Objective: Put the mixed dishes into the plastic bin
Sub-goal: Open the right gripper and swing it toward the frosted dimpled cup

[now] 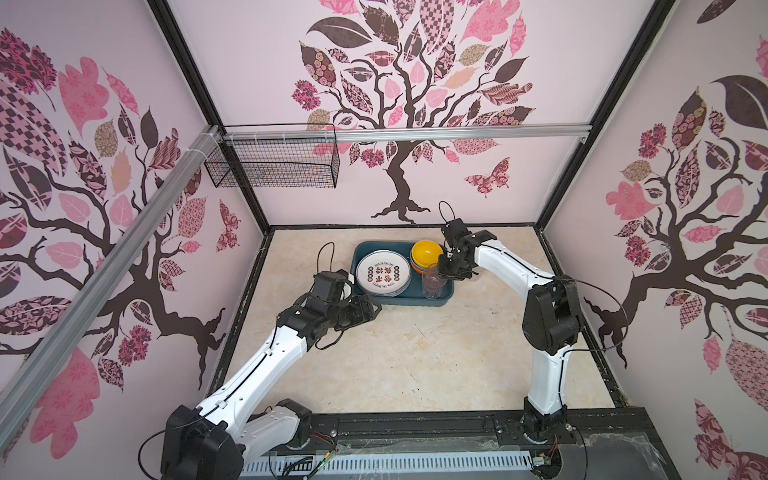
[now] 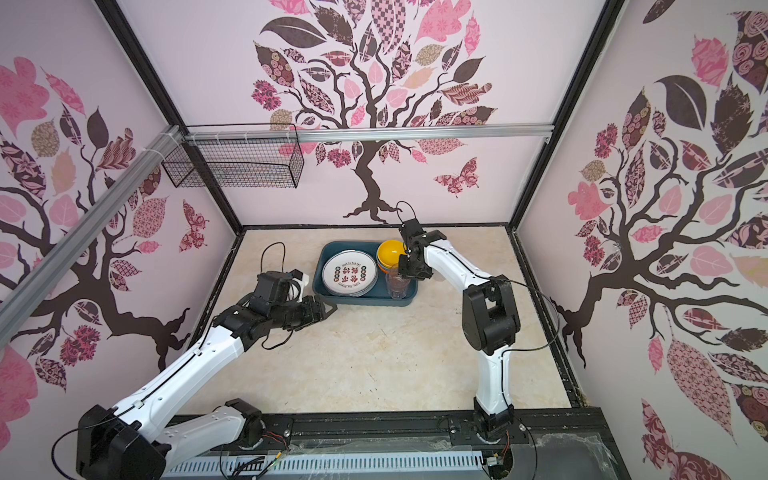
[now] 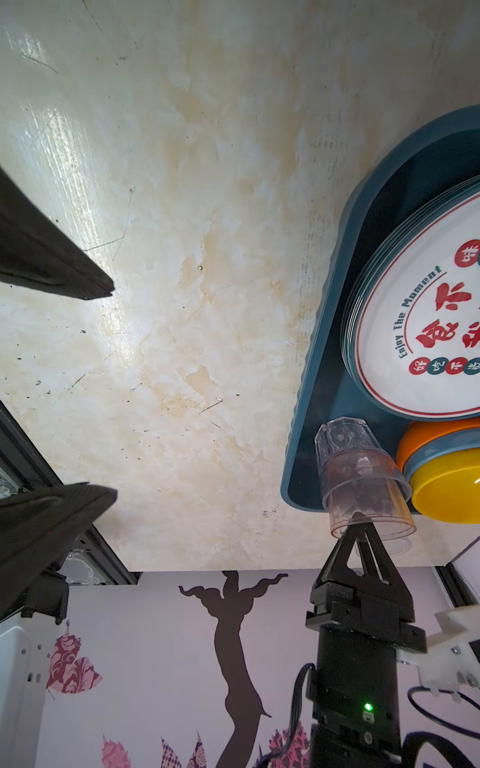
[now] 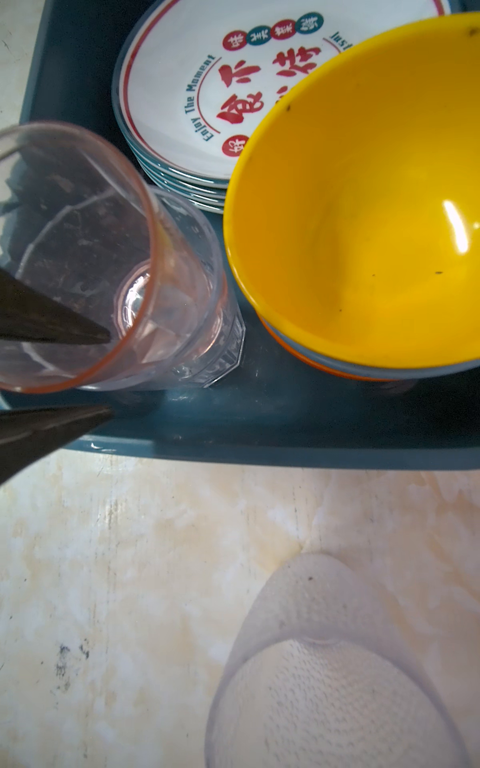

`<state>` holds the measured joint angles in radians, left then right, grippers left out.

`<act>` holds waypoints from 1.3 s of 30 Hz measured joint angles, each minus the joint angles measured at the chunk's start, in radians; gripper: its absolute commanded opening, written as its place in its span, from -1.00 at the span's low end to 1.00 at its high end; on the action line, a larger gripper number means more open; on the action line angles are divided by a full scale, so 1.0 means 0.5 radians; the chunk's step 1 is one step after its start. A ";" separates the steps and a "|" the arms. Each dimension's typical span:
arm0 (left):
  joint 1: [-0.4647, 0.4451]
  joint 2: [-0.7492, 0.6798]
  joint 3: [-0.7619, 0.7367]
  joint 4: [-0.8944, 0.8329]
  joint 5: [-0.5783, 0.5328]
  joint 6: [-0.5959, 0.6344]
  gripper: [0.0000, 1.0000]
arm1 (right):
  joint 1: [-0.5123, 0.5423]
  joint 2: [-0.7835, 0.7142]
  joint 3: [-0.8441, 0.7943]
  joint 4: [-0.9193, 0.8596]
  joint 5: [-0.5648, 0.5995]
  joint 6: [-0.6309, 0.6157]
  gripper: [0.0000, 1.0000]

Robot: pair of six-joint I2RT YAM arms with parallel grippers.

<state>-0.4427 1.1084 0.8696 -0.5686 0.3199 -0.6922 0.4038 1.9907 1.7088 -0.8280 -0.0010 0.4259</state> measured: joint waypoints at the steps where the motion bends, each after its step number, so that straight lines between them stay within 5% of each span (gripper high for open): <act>1: 0.000 0.000 0.000 0.000 0.002 -0.001 0.48 | 0.000 -0.002 0.000 -0.001 0.005 0.000 -0.38; 17: -0.008 0.082 0.004 0.046 0.188 0.000 0.43 | -0.053 -0.446 -0.359 0.158 -0.018 0.040 -0.16; 39: -0.270 0.565 0.551 0.047 0.169 0.039 0.44 | -0.576 -0.576 -0.692 0.543 -0.205 0.324 0.03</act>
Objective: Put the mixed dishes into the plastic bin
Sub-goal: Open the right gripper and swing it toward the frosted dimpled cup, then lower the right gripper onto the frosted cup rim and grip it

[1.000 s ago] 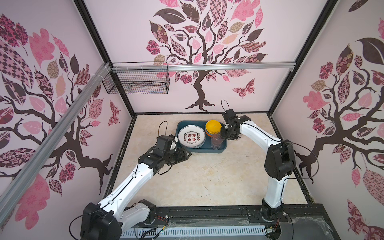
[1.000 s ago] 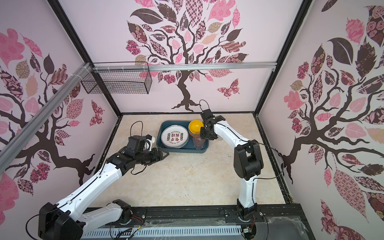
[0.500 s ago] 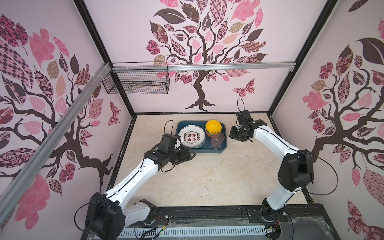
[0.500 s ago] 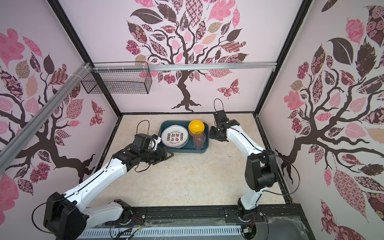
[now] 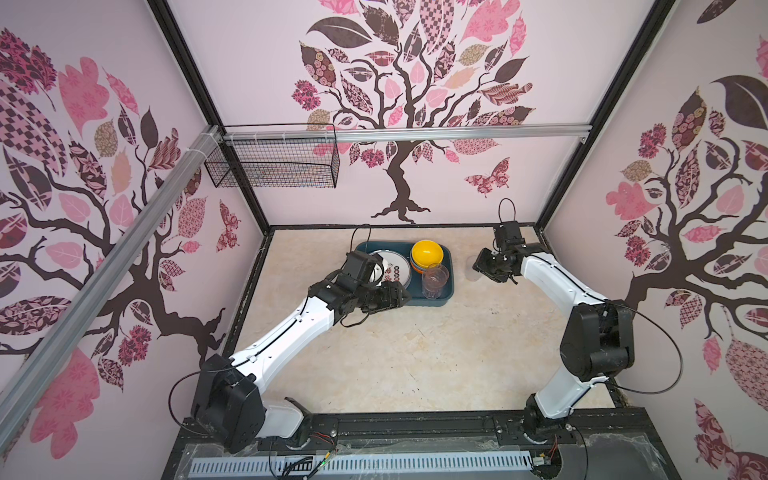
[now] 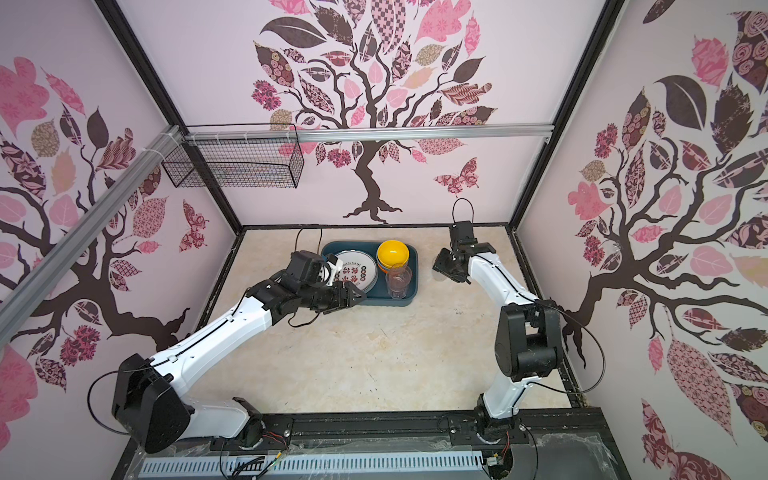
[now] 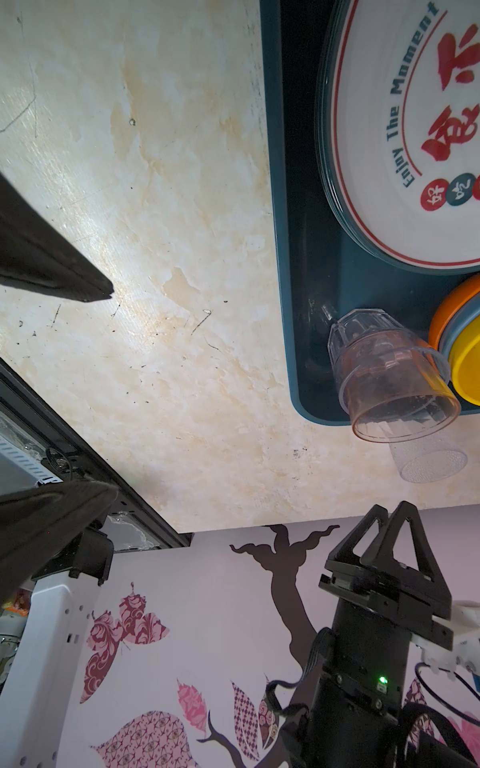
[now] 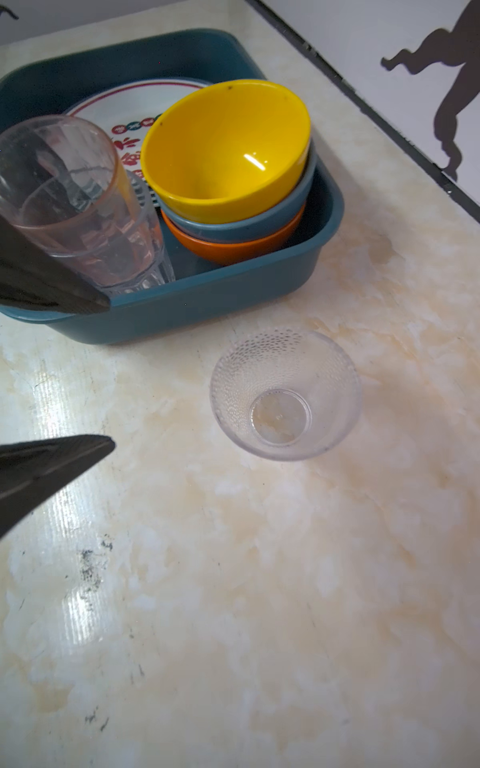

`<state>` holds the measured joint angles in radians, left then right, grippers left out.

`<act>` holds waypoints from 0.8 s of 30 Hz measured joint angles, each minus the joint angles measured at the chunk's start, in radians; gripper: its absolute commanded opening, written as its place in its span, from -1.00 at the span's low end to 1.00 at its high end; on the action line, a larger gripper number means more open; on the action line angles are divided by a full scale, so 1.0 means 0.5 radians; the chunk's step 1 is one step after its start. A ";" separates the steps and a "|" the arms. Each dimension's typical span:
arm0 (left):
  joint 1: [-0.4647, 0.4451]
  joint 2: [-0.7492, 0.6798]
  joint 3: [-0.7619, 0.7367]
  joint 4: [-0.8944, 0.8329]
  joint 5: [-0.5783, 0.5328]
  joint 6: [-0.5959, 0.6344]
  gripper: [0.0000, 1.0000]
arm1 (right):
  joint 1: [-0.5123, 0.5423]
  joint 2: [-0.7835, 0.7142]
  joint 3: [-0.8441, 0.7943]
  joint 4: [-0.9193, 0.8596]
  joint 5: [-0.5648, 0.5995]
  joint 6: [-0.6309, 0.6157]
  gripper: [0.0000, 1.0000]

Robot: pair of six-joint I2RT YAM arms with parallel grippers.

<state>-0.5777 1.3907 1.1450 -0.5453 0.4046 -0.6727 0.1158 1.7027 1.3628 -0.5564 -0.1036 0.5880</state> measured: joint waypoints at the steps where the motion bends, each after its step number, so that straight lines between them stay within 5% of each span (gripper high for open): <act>1: -0.001 0.014 0.014 0.001 -0.001 0.002 0.44 | -0.019 0.001 -0.006 0.021 -0.011 0.022 0.03; 24: -0.013 0.108 0.097 -0.002 -0.005 0.031 0.43 | -0.155 0.401 0.211 0.096 -0.042 0.162 -0.09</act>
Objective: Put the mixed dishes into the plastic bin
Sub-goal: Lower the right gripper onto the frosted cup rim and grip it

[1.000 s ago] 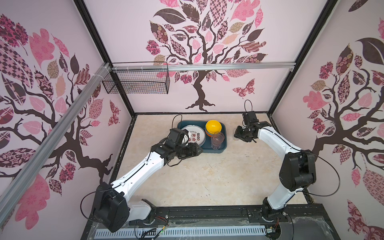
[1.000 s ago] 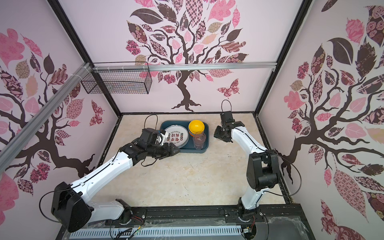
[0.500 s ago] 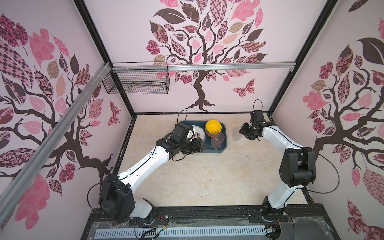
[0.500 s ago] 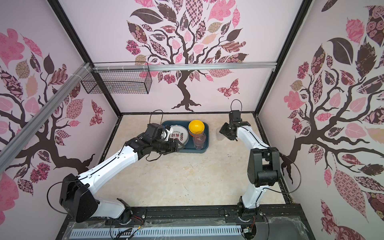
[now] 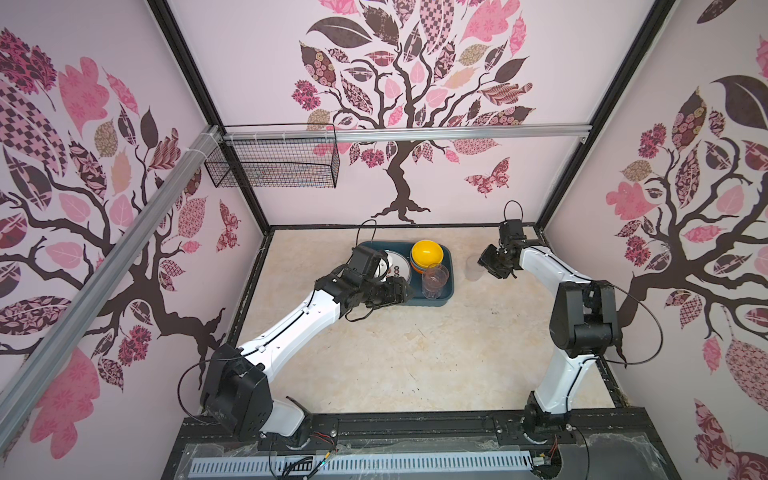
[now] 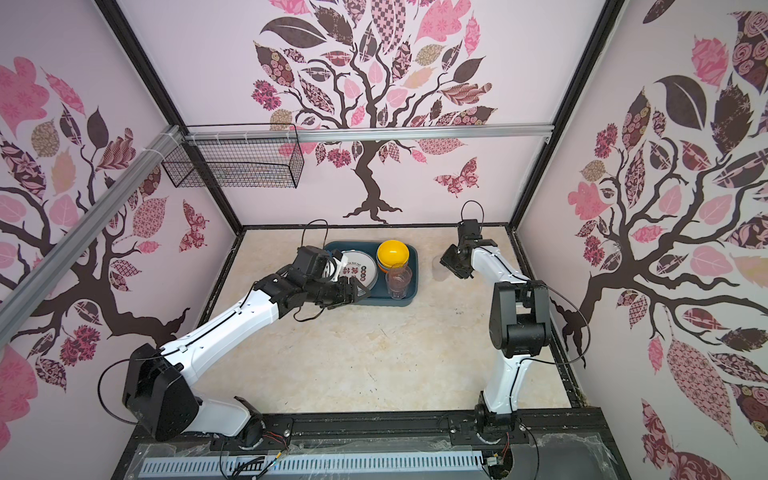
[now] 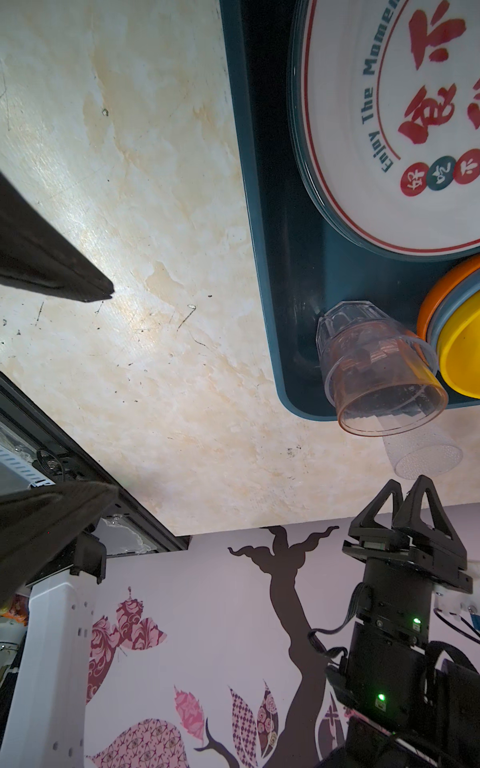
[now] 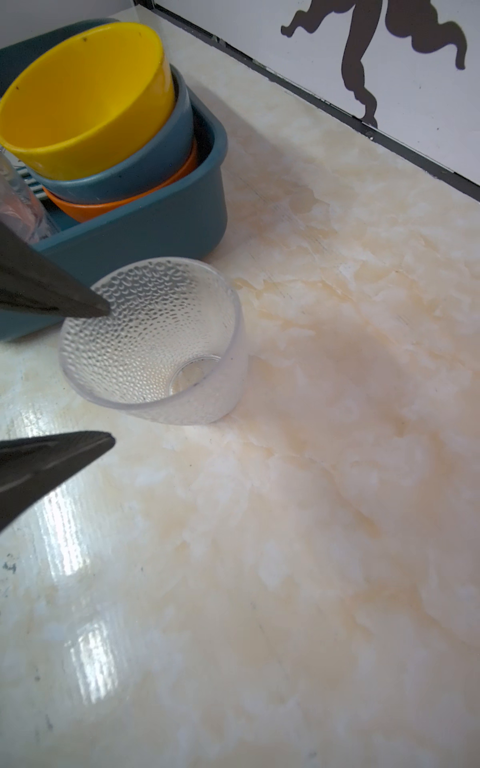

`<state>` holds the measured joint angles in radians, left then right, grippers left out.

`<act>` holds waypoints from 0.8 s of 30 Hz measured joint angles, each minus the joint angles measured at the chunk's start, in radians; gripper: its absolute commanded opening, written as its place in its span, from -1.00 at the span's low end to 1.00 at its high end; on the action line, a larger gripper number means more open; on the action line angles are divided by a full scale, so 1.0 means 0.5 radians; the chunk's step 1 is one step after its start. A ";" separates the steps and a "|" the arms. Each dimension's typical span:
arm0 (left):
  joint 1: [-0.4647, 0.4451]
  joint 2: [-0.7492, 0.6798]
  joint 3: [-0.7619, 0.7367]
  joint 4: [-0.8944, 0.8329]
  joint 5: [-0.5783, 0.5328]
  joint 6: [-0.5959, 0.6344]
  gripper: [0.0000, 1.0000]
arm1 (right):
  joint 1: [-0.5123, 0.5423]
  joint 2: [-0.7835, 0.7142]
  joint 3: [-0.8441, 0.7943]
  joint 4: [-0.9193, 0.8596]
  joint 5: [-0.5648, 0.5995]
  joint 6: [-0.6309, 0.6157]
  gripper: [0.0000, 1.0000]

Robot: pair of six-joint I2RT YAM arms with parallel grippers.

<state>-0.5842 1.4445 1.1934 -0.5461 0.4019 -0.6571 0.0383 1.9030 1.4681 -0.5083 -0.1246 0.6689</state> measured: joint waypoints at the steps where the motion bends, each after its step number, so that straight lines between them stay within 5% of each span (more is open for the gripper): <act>1: 0.000 0.001 0.000 0.000 0.000 0.000 0.43 | -0.002 0.018 0.014 0.002 0.000 0.003 -0.11; 24: 0.000 -0.003 -0.024 0.059 -0.038 -0.005 0.41 | -0.005 0.150 0.032 0.003 -0.047 -0.023 -0.80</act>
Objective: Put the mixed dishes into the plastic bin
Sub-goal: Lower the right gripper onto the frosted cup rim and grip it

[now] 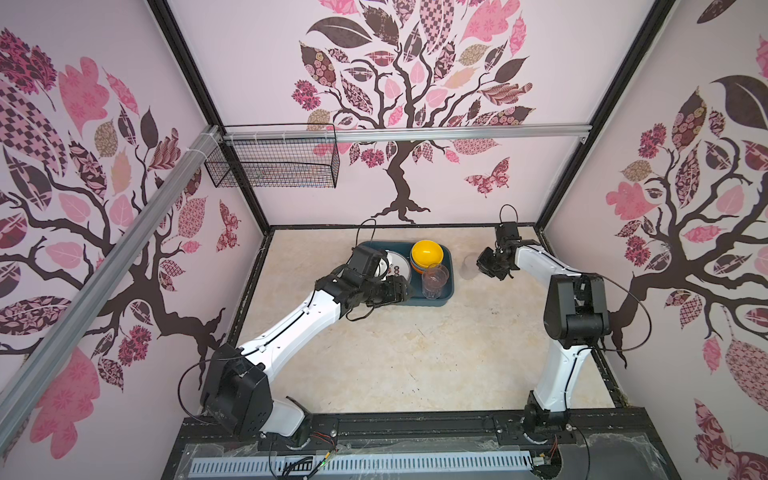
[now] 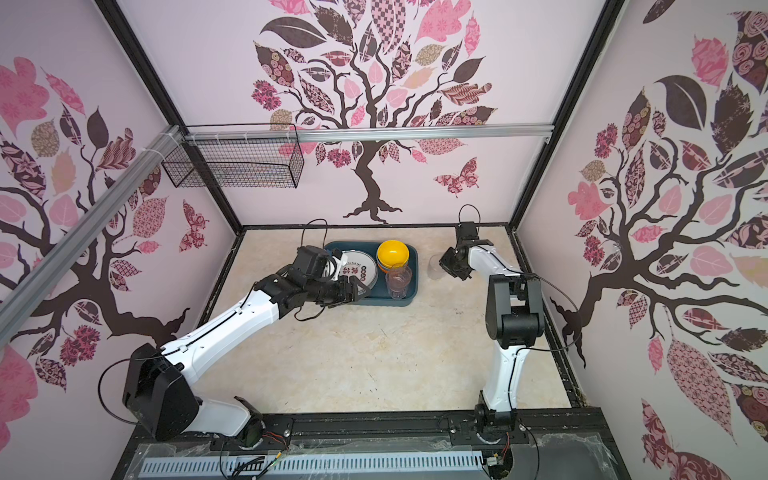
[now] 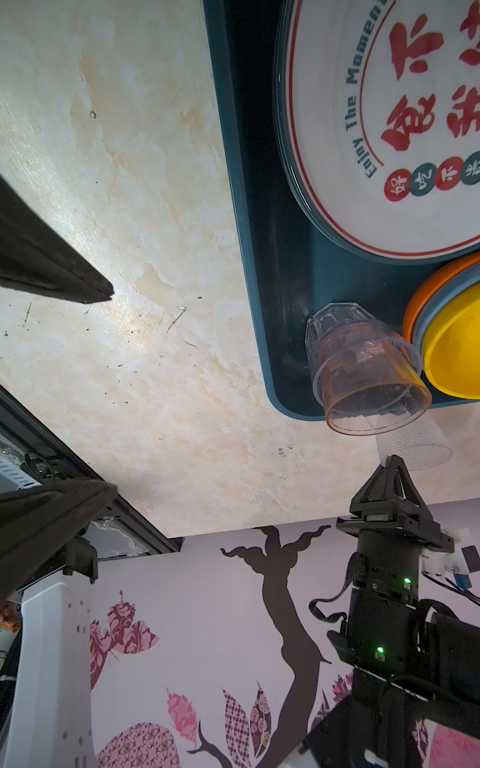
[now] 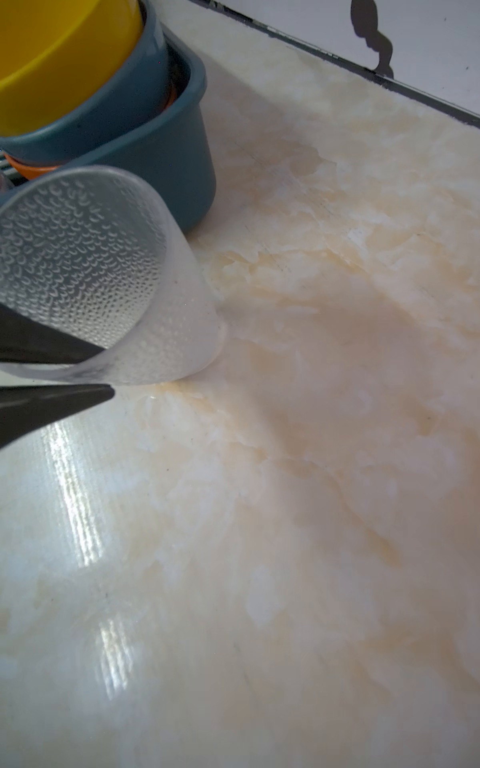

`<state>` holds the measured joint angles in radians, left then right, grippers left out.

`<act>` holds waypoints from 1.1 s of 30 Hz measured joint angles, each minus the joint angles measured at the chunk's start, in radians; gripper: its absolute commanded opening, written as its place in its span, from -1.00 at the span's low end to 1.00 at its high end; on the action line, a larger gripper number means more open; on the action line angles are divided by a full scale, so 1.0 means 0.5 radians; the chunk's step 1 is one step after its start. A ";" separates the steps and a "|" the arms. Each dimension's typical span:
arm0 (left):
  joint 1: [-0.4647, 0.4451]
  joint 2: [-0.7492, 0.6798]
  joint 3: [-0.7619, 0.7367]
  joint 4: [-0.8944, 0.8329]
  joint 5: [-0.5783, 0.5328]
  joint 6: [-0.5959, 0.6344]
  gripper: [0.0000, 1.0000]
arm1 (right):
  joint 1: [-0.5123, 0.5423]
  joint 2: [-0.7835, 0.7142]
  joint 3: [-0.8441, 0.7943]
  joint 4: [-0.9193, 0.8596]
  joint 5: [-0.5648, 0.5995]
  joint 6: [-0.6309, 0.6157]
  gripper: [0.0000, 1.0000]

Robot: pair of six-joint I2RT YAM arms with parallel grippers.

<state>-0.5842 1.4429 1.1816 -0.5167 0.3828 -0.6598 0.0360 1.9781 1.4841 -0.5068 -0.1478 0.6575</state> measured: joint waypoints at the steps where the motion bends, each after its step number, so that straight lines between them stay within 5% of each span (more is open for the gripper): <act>1: 0.000 -0.002 -0.007 -0.001 -0.002 -0.003 0.40 | 0.000 0.000 -0.012 0.001 -0.003 -0.005 -0.82; 33: 0.032 -0.174 -0.170 0.027 -0.018 -0.044 0.40 | 0.037 -0.565 -0.256 -0.166 0.040 -0.227 -0.97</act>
<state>-0.5682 1.3560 1.0966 -0.5030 0.3740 -0.6819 0.0547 1.6958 1.3560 -0.5896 -0.1276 0.5438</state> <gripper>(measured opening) 0.701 0.087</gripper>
